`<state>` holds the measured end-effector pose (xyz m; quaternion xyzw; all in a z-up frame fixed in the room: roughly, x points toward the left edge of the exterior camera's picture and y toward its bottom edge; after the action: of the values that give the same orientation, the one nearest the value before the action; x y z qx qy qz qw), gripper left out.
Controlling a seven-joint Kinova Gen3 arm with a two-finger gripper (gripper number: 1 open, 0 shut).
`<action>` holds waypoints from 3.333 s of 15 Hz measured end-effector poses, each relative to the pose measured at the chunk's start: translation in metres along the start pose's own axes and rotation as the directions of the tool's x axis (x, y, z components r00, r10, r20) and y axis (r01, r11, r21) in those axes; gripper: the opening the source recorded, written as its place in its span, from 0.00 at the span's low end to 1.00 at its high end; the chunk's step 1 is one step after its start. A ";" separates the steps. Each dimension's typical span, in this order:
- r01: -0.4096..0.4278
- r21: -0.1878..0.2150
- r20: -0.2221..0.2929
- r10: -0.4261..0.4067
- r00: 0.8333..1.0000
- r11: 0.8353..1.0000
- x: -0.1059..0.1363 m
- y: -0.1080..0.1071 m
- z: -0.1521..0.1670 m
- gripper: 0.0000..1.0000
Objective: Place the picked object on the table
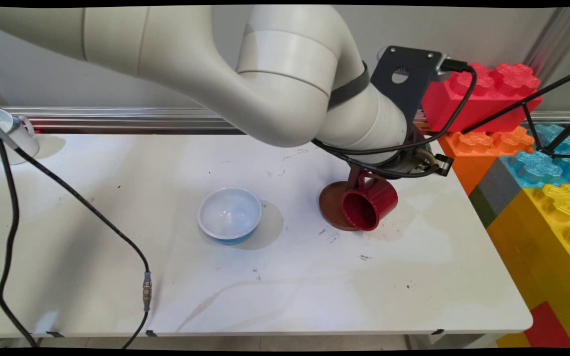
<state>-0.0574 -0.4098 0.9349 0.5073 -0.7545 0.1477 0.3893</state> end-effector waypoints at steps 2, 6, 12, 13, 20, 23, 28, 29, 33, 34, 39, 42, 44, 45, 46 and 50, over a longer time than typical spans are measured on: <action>-0.015 -0.021 -0.006 0.015 1.000 1.000 0.001 0.004 -0.003 0.00; -0.038 -0.053 -0.014 0.037 0.999 0.998 0.003 0.011 -0.009 0.00; -0.061 -0.093 -0.013 0.060 0.998 0.994 0.003 0.019 -0.018 0.00; -0.064 -0.098 -0.005 0.064 0.998 0.993 0.001 0.019 -0.020 0.00; -0.117 -0.157 0.045 0.125 0.991 0.981 0.002 0.011 -0.041 0.00; -0.150 -0.186 0.072 0.166 0.983 0.971 0.004 0.003 -0.057 0.00; -0.182 -0.214 0.111 0.210 0.971 0.960 0.007 -0.012 -0.079 0.00; -0.188 -0.217 0.118 0.217 0.969 0.958 0.007 -0.015 -0.083 0.00; -0.228 -0.232 0.164 0.269 0.949 0.946 0.008 -0.035 -0.105 0.00; -0.238 -0.235 0.178 0.283 0.943 0.942 0.008 -0.041 -0.110 0.00; -0.302 -0.246 0.246 0.361 0.900 0.921 0.003 -0.074 -0.128 0.00; -0.339 -0.246 0.291 0.403 0.868 0.908 0.000 -0.093 -0.132 0.00; -0.356 -0.244 0.316 0.421 0.850 0.902 -0.002 -0.101 -0.131 0.00; -0.366 -0.245 0.335 0.432 0.837 0.898 -0.005 -0.106 -0.130 0.00; -0.374 -0.246 0.355 0.442 0.824 0.894 -0.008 -0.109 -0.128 0.00; -0.394 -0.251 0.420 0.467 0.778 0.884 -0.020 -0.118 -0.117 0.00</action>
<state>0.1009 -0.3767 0.9760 0.3106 -0.9305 0.0489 0.1878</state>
